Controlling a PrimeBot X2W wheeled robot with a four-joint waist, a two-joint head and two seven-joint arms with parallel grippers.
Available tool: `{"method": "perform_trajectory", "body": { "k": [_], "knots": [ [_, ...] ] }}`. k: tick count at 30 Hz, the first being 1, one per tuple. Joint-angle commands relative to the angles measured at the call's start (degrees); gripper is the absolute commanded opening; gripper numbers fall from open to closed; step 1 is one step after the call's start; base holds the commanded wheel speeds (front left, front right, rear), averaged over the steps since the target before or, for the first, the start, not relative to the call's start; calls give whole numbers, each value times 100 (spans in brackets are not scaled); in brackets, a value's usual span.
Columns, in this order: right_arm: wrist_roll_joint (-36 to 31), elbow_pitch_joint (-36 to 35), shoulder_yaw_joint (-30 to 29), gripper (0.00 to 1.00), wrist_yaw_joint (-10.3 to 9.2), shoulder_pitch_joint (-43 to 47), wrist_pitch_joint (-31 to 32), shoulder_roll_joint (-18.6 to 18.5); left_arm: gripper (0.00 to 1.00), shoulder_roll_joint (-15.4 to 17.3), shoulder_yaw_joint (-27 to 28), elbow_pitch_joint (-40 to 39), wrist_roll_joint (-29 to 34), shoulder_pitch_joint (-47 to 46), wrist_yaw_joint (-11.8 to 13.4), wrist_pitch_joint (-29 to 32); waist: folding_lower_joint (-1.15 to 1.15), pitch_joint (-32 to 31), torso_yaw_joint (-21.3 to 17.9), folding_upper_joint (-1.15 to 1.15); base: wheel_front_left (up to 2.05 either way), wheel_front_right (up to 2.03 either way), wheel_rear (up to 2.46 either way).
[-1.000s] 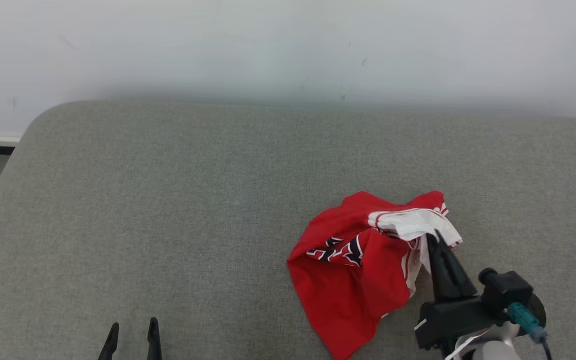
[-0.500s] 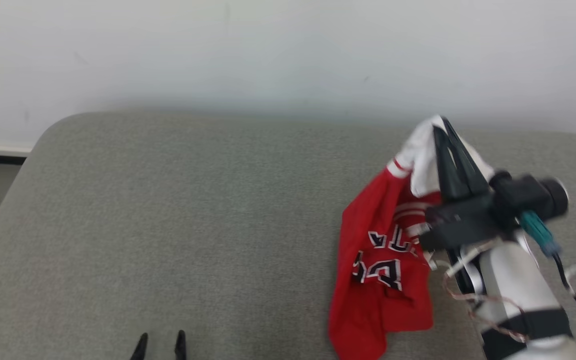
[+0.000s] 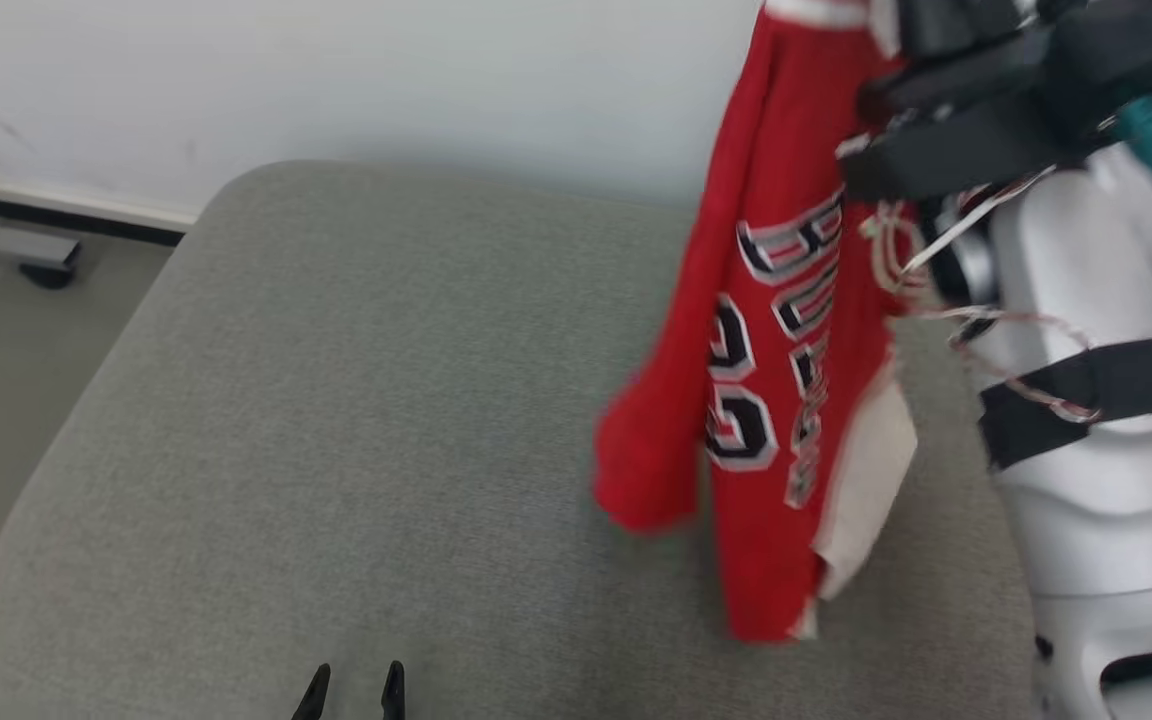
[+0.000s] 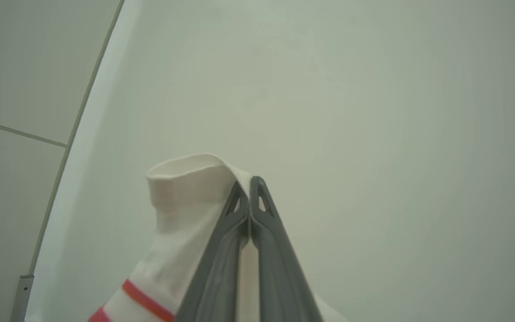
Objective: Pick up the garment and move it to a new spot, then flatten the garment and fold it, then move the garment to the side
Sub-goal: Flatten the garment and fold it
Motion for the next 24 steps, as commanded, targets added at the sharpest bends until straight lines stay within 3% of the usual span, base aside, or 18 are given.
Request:
{"method": "perform_trajectory", "body": {
  "k": [1,10,18,24],
  "knots": [
    [-36,-4,-94,0,-16,-34,1,-12,100,-7,2,4,-49,-3,31,-18,-1,36,168,0,0,0,0],
    [-344,821,-321,0,-16,474,0,-344,100,-6,-39,17,-114,18,38,-18,-1,88,-64,0,0,0,0],
    [-197,818,-609,0,-16,1183,1,-534,100,-6,-38,43,-13,-96,4,-18,-1,152,-380,0,0,0,0],
    [-309,1228,-784,0,-16,1471,1,-675,100,-6,-110,31,-29,-167,-34,-18,-1,197,-478,0,0,0,0]
  ]
}}
